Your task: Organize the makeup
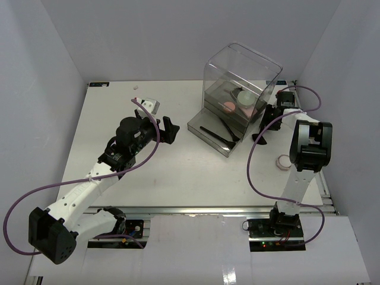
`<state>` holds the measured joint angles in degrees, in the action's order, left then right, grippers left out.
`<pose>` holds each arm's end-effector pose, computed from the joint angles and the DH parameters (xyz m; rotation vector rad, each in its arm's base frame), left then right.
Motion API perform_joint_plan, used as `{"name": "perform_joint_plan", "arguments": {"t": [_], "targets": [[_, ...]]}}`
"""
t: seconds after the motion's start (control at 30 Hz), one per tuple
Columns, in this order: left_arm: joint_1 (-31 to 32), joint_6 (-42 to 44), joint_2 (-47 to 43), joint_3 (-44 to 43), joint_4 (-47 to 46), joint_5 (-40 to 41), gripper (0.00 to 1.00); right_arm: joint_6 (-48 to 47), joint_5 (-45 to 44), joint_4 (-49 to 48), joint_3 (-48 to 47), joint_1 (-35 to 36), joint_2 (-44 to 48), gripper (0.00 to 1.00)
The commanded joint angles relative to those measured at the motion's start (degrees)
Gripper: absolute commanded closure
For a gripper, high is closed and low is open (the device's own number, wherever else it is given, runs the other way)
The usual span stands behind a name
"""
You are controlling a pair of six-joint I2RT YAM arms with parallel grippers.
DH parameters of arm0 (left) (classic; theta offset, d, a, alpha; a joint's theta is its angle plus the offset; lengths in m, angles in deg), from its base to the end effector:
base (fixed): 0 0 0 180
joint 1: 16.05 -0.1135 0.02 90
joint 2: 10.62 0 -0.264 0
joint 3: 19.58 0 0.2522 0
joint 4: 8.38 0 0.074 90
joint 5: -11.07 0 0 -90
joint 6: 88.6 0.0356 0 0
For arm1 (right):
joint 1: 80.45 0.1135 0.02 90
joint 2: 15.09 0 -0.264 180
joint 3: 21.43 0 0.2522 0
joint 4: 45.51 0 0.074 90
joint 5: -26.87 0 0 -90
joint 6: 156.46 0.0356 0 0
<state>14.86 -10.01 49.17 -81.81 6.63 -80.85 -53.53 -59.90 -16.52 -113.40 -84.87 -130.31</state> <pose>0.2105 -0.1274 0.3285 0.3332 1.7942 -0.5565 0.4302 -0.0312 0.1662 0.3512 2.4604 0.1329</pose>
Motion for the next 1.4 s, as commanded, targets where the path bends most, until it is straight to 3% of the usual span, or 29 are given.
{"name": "perform_joint_plan", "arguments": {"t": [0.0,0.3,0.43,0.5,0.7,1.03,1.1,1.23,1.37], "targets": [[-0.32,-0.20,0.12,0.48,-0.80,-0.32,0.02,-2.48,-1.76,0.46,0.47,0.91,-0.49,0.61],[-0.33,-0.11,2.26,0.48,-0.73,0.70,0.02,-5.98,-1.88,0.94,4.51,-0.18,2.84,0.71],[-0.33,0.01,2.35,0.57,-0.73,0.76,0.02,-6.53,0.44,-0.11,7.05,-2.82,6.20,0.89],[-0.33,-0.15,2.30,0.59,-0.73,0.54,0.02,-6.55,3.02,-1.44,8.73,-4.20,8.63,0.92],[-0.33,-0.73,2.17,0.66,-0.79,-0.55,0.02,-7.33,14.37,-6.98,17.55,-7.55,21.60,0.92],[-0.33,-1.11,1.77,1.81,-3.77,-2.23,0.02,-17.28,18.45,-14.59,31.30,-8.25,51.92,0.92],[-0.33,-1.76,1.88,2.56,-4.79,-3.04,0.02,-21.02,21.26,-14.53,34.19,-8.23,56.92,0.92],[-0.44,-5.91,3.42,2.75,-4.62,-5.68,0.02,-40.19,38.54,-7.66,37.24,-8.26,68.93,0.92],[-1.00,-11.65,2.73,3.94,-5.10,-8.73,0.02,-55.37,53.18,7.38,33.08,-6.73,72.74,0.92]]}}
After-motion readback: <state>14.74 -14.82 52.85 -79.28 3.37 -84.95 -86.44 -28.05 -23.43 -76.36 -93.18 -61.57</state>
